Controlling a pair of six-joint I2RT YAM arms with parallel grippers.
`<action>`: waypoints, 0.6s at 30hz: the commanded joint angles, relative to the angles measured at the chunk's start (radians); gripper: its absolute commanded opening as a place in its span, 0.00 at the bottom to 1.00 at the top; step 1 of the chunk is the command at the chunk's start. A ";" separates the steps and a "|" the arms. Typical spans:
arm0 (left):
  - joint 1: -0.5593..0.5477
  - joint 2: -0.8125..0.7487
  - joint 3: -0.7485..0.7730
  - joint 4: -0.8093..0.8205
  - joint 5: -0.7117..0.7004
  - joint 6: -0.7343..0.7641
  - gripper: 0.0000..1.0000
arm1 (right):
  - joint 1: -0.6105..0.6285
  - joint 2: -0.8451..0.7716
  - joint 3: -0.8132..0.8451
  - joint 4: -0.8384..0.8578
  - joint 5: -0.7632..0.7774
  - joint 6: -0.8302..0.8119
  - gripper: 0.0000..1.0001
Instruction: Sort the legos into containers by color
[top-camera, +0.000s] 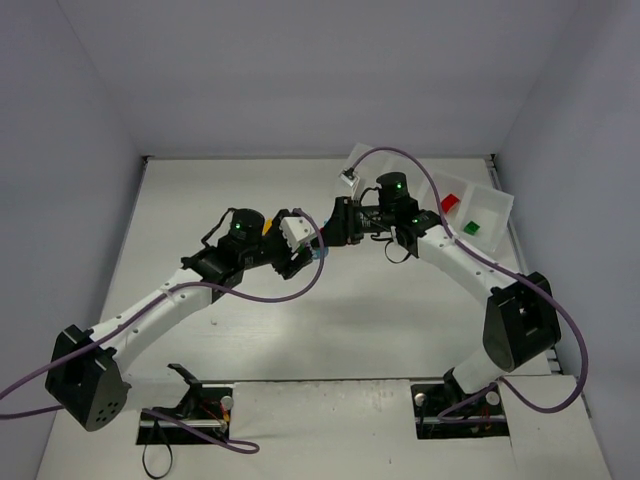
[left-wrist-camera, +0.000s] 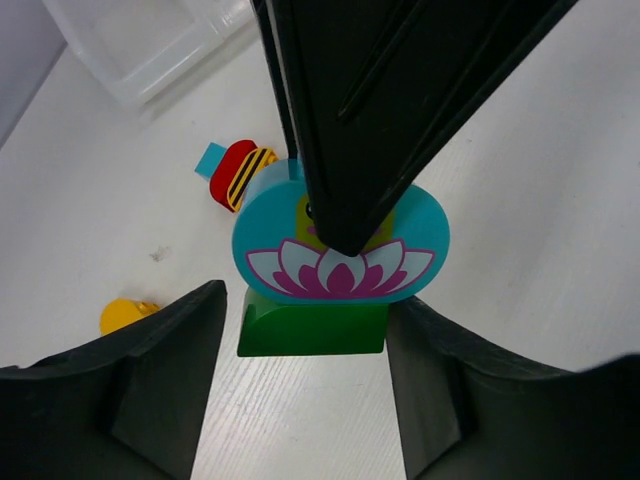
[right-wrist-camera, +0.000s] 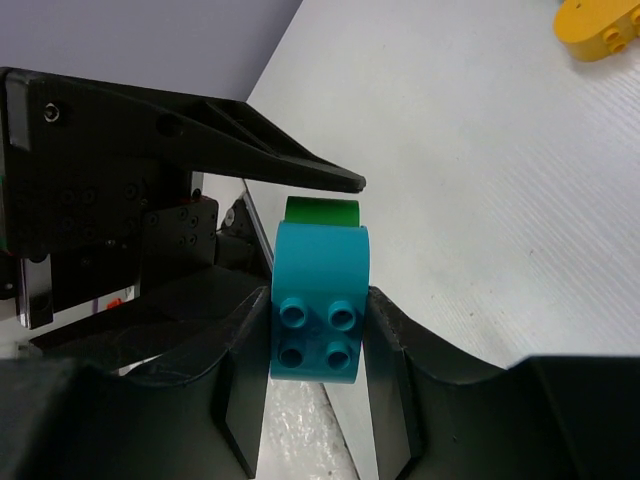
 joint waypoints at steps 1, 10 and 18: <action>0.002 -0.002 0.060 0.091 0.015 -0.007 0.56 | 0.006 -0.006 0.052 0.071 -0.062 0.022 0.00; 0.002 0.006 0.068 0.105 0.023 -0.021 0.09 | 0.004 -0.003 0.051 0.077 -0.068 0.022 0.00; 0.002 -0.018 0.051 0.080 0.028 -0.021 0.00 | -0.034 -0.009 0.028 0.077 -0.053 0.008 0.00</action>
